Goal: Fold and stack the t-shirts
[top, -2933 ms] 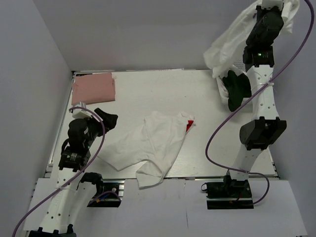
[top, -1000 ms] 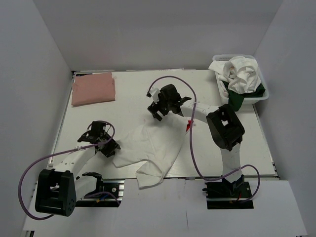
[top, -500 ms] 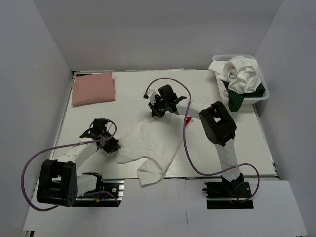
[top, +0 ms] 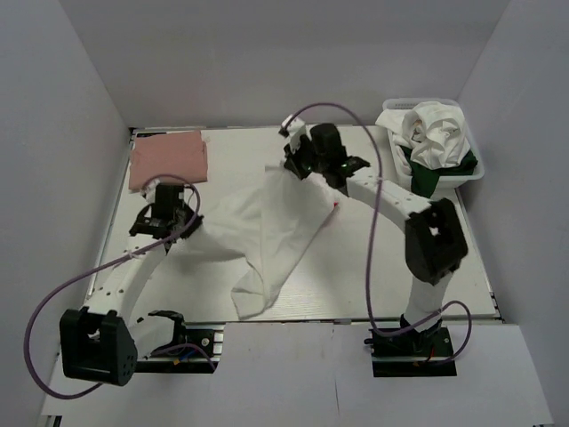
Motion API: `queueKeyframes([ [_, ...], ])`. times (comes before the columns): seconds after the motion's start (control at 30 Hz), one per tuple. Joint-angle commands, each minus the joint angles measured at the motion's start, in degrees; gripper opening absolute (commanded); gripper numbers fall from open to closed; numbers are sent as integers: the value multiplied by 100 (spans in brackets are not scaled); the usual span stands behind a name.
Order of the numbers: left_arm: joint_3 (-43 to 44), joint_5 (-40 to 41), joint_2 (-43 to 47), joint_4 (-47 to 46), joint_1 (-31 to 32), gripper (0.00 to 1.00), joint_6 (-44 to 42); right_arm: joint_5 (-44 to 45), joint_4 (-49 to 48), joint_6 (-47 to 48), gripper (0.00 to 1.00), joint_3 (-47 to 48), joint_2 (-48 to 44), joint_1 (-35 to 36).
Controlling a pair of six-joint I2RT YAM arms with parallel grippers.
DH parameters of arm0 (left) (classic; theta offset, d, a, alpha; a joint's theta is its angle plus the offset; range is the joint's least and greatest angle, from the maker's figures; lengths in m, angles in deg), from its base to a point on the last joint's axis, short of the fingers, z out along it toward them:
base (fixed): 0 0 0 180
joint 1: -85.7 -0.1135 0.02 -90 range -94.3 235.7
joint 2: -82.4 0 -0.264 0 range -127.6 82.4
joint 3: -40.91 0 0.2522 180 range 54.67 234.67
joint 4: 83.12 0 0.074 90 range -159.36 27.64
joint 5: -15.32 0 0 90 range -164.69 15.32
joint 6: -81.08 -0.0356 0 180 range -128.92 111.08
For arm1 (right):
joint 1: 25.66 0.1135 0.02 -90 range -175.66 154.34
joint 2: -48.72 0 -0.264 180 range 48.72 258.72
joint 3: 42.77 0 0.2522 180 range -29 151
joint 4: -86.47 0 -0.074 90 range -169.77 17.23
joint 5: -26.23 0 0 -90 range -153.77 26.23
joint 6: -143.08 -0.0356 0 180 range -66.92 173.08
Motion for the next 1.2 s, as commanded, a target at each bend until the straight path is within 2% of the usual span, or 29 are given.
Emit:
queueKeyframes([
  [0.0, 1097, 659, 623, -28, -3, 0, -195, 101, -446, 171, 0, 110, -1501, -55],
  [0.13, 2143, 905, 992, 138, -3, 0, -407, 153, -429, 497, 0, -48, -2802, -64],
  [0.17, 2571, 1175, 1097, 296, -3, 0, -477, 301, -481, 542, 0, -66, -3360, -64],
  [0.23, 3013, 1580, 1194, 498, -3, 0, -477, 469, -586, 639, 0, -171, -3733, -64],
  [0.27, 3424, 1957, 1247, 673, -3, 0, -477, 748, -639, 647, 0, -224, -4274, -55],
  [0.33, 3769, 2266, 1431, 727, -3, 0, -687, 979, -954, 788, 0, -433, -4804, -55],
  [0.43, 4428, 2960, 1694, 885, -3, 0, -741, 1805, -1456, 955, 0, -663, -5473, -64],
  [0.47, 4552, 3023, 1765, 938, -3, 0, -741, 2058, -1509, 1086, 0, -664, -5580, -46],
  [0.53, 4789, 3024, 1932, 852, -3, 0, -845, 1965, -1475, 1131, 0, -612, -5912, -55],
  [0.63, 4791, 2245, 2284, 368, -3, 0, -1066, 1560, -1107, 1008, 0, -339, -6107, -38],
  [0.73, 4791, 1707, 2337, 218, -3, 0, -1189, 1858, -1254, 823, 0, -303, -6178, -55],
  [0.87, 4625, 1705, 2031, 271, -56, 0, -1137, 2726, -1588, 929, 0, -864, -5951, -73],
  [1.03, 3334, 1592, 1512, 271, -56, 0, -715, 3949, -1966, 982, 0, -1436, -4495, -265],
  [1.07, 2766, 1522, 1337, 271, -56, 0, -514, 3977, -1949, 894, 0, -1568, -3856, -466],
  [1.1, 2465, 1347, 1248, 271, -56, 0, -434, 3959, -1854, 493, 0, -1647, -3623, -564],
  [1.17, 1676, 1161, 1020, 183, -56, 3, -293, 3460, -1494, 218, 0, -1692, -2755, -880],
])
